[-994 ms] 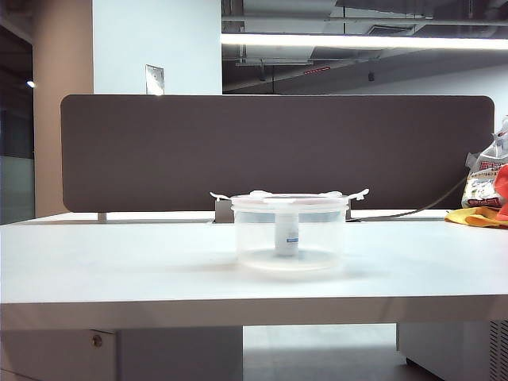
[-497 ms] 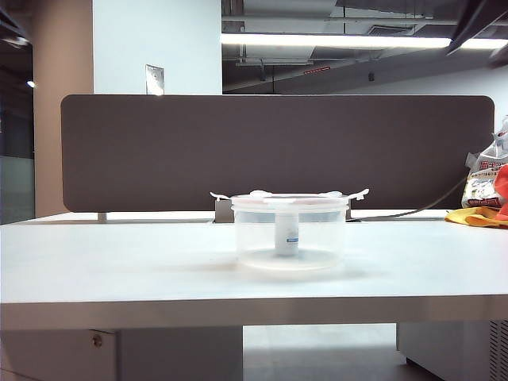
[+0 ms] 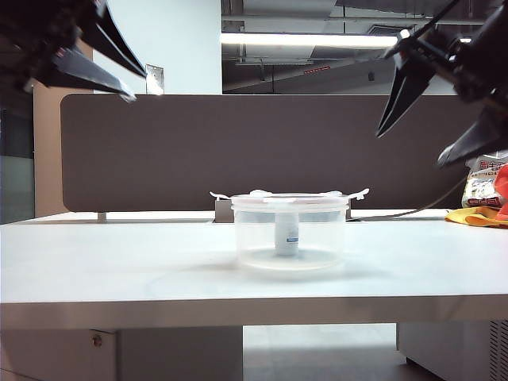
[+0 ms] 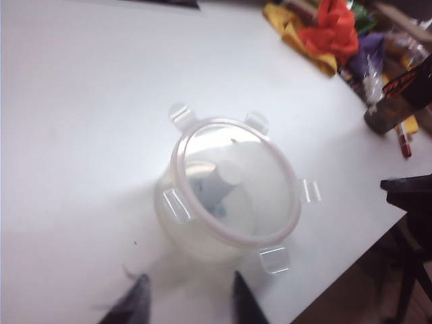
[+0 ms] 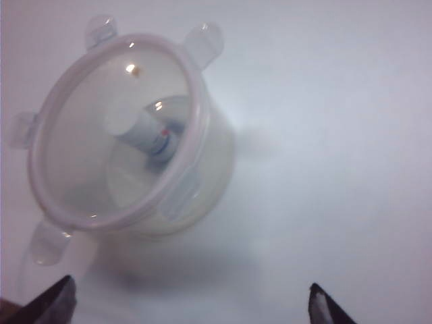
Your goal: Remove the lid of the round box, pick up the small white medicine bottle inside, and place it on the table.
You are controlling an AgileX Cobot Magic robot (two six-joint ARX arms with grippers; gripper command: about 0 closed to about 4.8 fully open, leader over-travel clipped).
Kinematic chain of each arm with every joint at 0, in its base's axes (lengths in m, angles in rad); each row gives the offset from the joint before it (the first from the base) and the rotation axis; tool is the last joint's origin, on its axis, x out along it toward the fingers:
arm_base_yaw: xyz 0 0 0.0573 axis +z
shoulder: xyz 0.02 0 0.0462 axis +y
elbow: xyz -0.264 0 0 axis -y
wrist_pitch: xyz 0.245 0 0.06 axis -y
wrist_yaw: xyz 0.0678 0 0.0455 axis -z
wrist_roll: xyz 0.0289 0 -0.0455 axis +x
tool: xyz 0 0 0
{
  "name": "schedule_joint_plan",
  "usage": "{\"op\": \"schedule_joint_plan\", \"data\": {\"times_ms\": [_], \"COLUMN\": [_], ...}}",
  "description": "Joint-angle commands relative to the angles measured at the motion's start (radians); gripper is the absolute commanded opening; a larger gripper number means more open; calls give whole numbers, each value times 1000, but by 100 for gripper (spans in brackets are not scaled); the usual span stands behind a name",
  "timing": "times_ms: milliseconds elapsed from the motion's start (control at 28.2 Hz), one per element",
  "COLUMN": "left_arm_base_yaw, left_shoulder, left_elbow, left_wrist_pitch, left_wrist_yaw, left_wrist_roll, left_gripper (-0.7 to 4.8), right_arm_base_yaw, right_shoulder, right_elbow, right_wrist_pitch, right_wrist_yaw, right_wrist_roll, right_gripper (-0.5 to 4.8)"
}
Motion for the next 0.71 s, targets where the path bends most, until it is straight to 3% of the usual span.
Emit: {"op": "schedule_joint_plan", "data": {"times_ms": [35, 213, 284, 390, 497, 532, 710], "left_arm_base_yaw": [-3, -3, -3, -3, -3, -4, -5], "left_shoulder": [83, 220, 261, 317, 362, 391, 466], "left_elbow": [56, 144, 165, 189, 208, 221, 274], "left_wrist_pitch": [-17, -75, -80, -80, -82, -82, -99], "left_wrist_yaw": [13, 36, 51, 55, 76, 89, 167], "left_wrist_roll": [5, 5, 5, 4, 4, 3, -40], "left_gripper": [164, 367, 368, 363, 361, 328, 325], "right_arm_base_yaw": [-2, -1, -1, -1, -1, -1, -1], "right_shoulder": [50, 127, 148, 178, 197, 214, 254], "right_elbow": [4, 10, 20, 41, 66, 90, 140], "right_wrist_pitch": [63, 116, 115, 116, 116, 114, 104], "right_wrist_yaw": [-79, -140, -148, -162, -159, -162, -180], "right_wrist_roll": [93, 168, 168, 169, 169, 174, 198], "right_gripper": [418, 417, 415, 339, 331, 331, 304]}}
